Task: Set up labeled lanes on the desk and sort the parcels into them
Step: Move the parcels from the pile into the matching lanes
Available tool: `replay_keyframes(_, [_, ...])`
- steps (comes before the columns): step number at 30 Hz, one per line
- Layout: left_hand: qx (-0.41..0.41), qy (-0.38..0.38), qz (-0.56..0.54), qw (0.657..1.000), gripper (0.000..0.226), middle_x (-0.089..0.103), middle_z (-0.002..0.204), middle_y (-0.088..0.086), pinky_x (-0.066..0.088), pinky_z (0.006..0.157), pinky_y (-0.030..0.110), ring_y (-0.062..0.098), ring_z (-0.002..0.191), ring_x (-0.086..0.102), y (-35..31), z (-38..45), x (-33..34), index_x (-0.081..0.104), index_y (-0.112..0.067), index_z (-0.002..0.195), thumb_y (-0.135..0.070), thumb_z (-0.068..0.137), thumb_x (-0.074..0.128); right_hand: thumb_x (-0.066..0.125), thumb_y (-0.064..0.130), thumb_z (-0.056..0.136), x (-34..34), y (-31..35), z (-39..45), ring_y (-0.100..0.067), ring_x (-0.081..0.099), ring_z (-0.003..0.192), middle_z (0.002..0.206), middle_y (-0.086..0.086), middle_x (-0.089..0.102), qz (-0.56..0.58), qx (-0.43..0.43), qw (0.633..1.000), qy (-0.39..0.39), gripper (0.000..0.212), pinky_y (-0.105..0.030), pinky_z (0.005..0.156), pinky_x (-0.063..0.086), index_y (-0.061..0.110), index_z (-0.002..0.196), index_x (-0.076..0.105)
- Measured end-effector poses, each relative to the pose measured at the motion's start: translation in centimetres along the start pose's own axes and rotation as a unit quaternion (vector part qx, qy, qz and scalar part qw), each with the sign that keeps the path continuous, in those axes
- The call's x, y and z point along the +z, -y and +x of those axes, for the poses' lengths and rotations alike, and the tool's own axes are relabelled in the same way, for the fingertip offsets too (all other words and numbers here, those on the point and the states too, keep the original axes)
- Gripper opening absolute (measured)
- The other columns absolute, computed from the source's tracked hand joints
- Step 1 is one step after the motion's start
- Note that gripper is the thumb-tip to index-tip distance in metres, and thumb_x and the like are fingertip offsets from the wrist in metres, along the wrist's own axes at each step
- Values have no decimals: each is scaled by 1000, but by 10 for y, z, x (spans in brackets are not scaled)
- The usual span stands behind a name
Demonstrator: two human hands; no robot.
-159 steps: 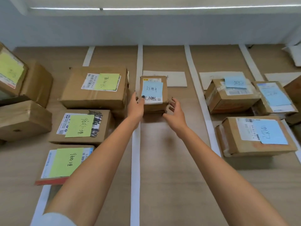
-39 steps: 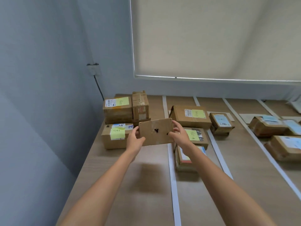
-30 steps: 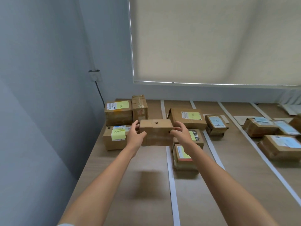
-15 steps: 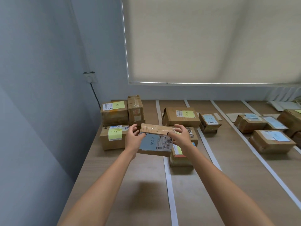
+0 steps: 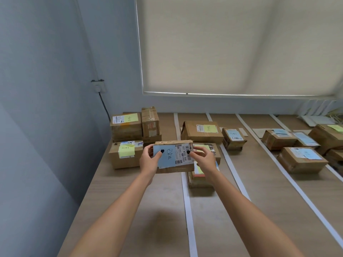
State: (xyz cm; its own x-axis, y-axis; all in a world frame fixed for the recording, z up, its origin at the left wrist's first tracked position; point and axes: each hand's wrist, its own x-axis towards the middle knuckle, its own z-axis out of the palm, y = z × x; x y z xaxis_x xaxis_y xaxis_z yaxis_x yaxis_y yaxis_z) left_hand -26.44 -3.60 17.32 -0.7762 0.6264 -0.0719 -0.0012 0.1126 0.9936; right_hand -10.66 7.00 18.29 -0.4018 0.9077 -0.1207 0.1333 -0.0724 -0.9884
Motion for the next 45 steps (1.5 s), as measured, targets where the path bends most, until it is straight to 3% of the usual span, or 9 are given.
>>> replay_keyframes(3, [-2, -20, -18, 1000, 31, 55, 107, 1, 52, 52, 18, 15, 90, 59, -1, -5, 8, 46, -20, 118, -20, 90, 59, 67, 18, 85, -4, -6, -4, -4, 62, 80, 100, 0, 64, 25, 3, 999, 25, 31, -7, 45, 45, 22, 113, 55])
replay_keyframes(9, [-25, -7, -20, 999, 35, 56, 109, 3, 49, 44, 12, 7, 79, 60, 1, -14, 46, 44, -15, 126, -23, 93, 55, 63, 18, 87, -34, -22, -8, -17, 62, 97, 110, -8, 61, 94, 35, 994, 53, 44, -28, 70, 56, 36, 124, 47])
replay_keyframes(13, [-24, 18, -9, 1000, 38, 55, 117, 3, 47, 45, 10, 6, 84, 61, 6, -27, 94, 44, -17, 130, -19, 93, 54, 61, 25, 87, -83, -33, 2, -19, 61, 99, 113, -6, 60, 119, 50, 991, 47, 46, -35, 69, 57, 35, 130, 46])
replay_keyframes(16, [-30, 40, -24, 998, 39, 59, 116, 1, 48, 48, 12, 5, 84, 61, 13, -41, 148, 44, -18, 131, -18, 93, 53, 60, 31, 88, -139, -48, 20, -22, 58, 107, 120, -7, 56, 111, 51, 992, 23, 49, -44, 84, 56, 26, 135, 44])
replay_keyframes(20, [-63, 52, -10, 997, 38, 58, 114, -5, 54, 71, 27, 8, 92, 58, 22, -66, 238, 43, -26, 132, -27, 95, 50, 59, 33, 89, -233, -70, 43, -17, 58, 97, 112, -5, 59, 100, 58, 993, 7, 37, -25, 66, 52, 22, 123, 50])
replay_keyframes(24, [-67, 63, -17, 996, 37, 55, 125, 1, 51, 84, 26, 13, 107, 55, 30, -99, 333, 46, -22, 133, -22, 96, 49, 58, 31, 90, -331, -88, 64, -8, 54, 96, 105, 6, 58, 69, 62, 996, 9, 24, -33, 80, 46, 27, 113, 55])
replay_keyframes(30, [-66, 85, 14, 994, 39, 57, 124, 3, 44, 81, 17, 14, 110, 52, 30, -133, 436, 49, -20, 132, -11, 94, 49, 57, 32, 91, -439, -115, 84, -2, 52, 89, 97, 11, 57, 16, 97, 995, 5, 22, -31, 82, 39, 24, 111, 52])
replay_keyframes(35, [-101, 81, 41, 991, 40, 56, 129, 3, 45, 92, 25, 17, 117, 50, 38, -133, 467, 49, -19, 133, -8, 95, 45, 58, 30, 91, -465, -129, 98, -5, 57, 88, 96, 6, 59, 8, 123, 992, 14, 19, -21, 66, 44, 19, 104, 52])
replay_keyframes(45, [-147, 95, 75, 982, 34, 54, 125, -1, 44, 77, 15, 13, 111, 50, 76, -111, 514, 47, -27, 122, -8, 94, 45, 62, 24, 88, -486, -164, 133, -17, 53, 106, 118, -2, 42, -51, 136, 989, 11, 30, -28, 91, 47, 18, 116, 51])
